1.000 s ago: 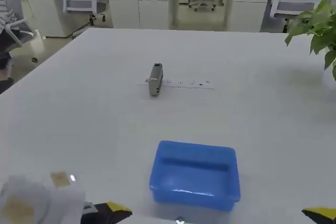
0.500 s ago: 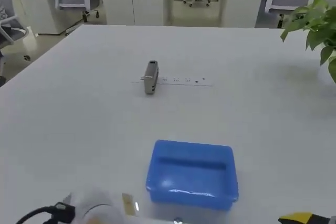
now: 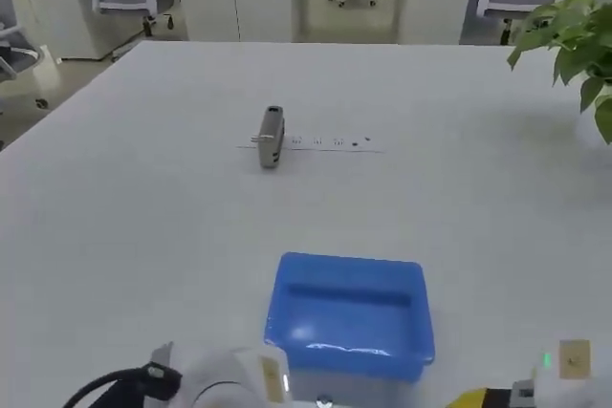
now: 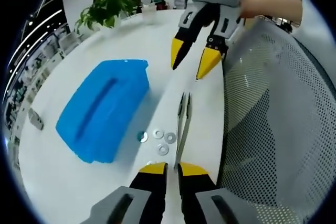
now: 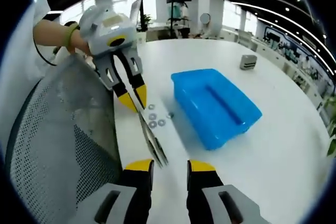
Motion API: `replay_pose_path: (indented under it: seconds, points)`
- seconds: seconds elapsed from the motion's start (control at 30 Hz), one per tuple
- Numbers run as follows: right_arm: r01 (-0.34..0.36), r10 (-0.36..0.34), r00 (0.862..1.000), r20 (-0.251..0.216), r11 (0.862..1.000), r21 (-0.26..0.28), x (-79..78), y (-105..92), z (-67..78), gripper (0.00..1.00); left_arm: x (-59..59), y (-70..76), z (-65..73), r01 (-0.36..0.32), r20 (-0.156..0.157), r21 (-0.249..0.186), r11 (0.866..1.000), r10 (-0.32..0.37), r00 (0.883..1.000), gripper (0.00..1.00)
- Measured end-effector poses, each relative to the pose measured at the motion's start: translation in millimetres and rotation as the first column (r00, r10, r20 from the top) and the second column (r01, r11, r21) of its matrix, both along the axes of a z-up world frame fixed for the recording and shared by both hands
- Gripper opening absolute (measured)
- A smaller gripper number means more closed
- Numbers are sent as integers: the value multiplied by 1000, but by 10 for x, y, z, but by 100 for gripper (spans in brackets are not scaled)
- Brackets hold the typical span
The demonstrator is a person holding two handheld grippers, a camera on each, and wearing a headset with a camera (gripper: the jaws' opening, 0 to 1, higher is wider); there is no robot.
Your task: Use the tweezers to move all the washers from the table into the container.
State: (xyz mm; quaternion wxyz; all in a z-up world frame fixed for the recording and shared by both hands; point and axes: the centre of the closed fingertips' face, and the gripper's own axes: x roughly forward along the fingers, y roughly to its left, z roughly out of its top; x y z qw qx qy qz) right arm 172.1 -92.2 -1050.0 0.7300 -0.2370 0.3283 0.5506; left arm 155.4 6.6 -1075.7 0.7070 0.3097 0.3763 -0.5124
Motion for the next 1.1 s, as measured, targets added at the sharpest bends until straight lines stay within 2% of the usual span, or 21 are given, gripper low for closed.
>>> replay_pose_path:
  seconds: [0.07, 0.13, 0.3, 0.43, 0.57, 0.93, 1.1]
  points:
    - [-35, 35, 999, 2, 999, -6, -11, 61, -37, 20, -8, -8, -7, 14, -4, 5, 1000, -14, 1000, 1]
    - [-69, 69, 998, 0, 997, -20, -31, 107, -75, 19, 2, -16, -11, 31, 10, 15, 999, -32, 999, 0]
    - [-149, 150, 989, 11, 987, -52, -71, 212, -163, 17, -1, -23, -43, 60, 17, 36, 998, -61, 998, 0]
    - [-195, 195, 981, 7, 979, -68, -109, 268, -235, 16, -4, -25, -58, 75, 22, 44, 996, -76, 997, 0]
    - [-211, 212, 977, 7, 975, -70, -125, 301, -259, 15, -22, -17, -48, 90, 28, 46, 995, -91, 995, 0]
    - [-237, 238, 971, 18, 970, -49, -152, 377, -285, 14, -106, -2, 197, 127, 69, 25, 992, -128, 989, 0]
    - [-249, 251, 968, 31, 968, -34, -172, 419, -253, 13, -124, -55, 441, 135, 97, -9, 991, -133, 986, 0]
